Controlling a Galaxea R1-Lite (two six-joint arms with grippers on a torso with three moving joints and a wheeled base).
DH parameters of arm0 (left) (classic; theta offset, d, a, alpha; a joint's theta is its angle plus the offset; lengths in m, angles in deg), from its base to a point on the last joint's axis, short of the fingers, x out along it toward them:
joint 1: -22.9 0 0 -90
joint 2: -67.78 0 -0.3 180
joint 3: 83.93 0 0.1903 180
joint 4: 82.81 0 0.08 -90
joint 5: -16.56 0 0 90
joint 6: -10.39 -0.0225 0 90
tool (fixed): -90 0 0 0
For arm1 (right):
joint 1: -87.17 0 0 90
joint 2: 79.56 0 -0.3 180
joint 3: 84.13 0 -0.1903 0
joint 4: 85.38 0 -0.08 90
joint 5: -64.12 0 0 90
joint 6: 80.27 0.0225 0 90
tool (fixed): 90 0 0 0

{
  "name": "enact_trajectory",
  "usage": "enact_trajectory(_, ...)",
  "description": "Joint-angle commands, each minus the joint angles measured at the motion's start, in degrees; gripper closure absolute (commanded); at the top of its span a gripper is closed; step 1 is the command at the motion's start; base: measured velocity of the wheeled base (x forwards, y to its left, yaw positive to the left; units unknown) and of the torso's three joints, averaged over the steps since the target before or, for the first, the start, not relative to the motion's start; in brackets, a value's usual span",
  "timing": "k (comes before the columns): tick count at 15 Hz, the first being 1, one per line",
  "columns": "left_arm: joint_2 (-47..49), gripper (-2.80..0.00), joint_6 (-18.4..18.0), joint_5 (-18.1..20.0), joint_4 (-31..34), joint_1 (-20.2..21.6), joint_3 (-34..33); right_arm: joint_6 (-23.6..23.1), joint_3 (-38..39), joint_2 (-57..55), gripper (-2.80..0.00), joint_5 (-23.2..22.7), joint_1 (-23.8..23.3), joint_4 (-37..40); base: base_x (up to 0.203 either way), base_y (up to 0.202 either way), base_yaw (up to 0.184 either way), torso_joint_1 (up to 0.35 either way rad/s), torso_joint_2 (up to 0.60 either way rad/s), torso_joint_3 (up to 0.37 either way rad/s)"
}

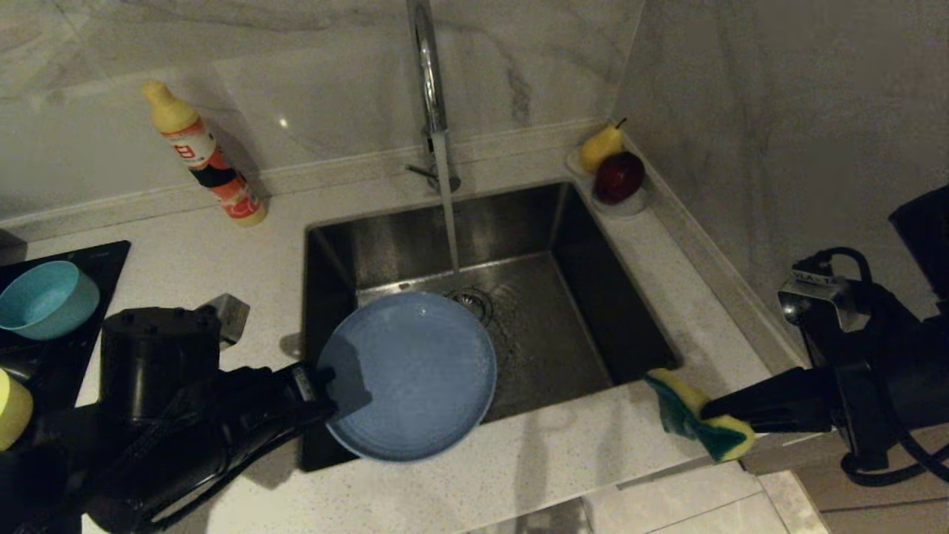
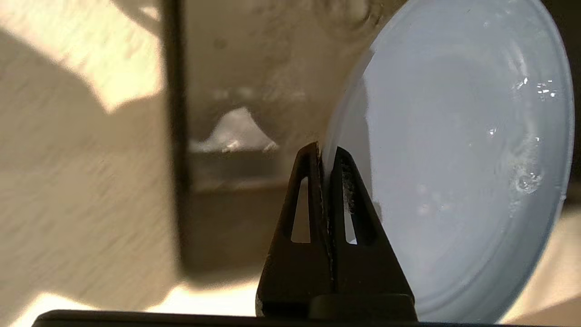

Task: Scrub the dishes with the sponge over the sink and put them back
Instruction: Rinse the plate

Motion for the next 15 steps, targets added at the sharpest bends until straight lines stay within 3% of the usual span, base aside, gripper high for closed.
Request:
enact_trajectory(1, 4.1, 0.00, 2.9, 0.2, -0.6, 0.0, 3.6, 0.2, 2.5, 3.1, 0.00, -0.4, -0.2, 0.1, 0.000, 0.000, 0.000, 0.000, 0.00, 0.000)
enact_trajectory(8, 15.4, 0.00, 4.8, 2.2, -7.2, -0.1, 10.7, 0.5, 6.6, 6.9, 0.00, -0.5, -1.0, -0.9, 0.000, 0.000, 0.000, 0.000, 0.00, 0.000)
enact_trajectory(11, 18.2, 0.00, 4.8, 7.0, -7.8, 0.0, 13.8, 0.3, 8.3, 7.1, 0.00, -0.5, -1.6, -1.0, 0.000, 0.000, 0.000, 0.000, 0.00, 0.000)
enact_trajectory(15, 23.4, 0.00, 5.0, 7.4, -7.9, 0.1, 18.6, 0.7, 11.1, 7.2, 0.00, -0.4, -1.7, -5.8, 0.000, 0.000, 0.000, 0.000, 0.00, 0.000)
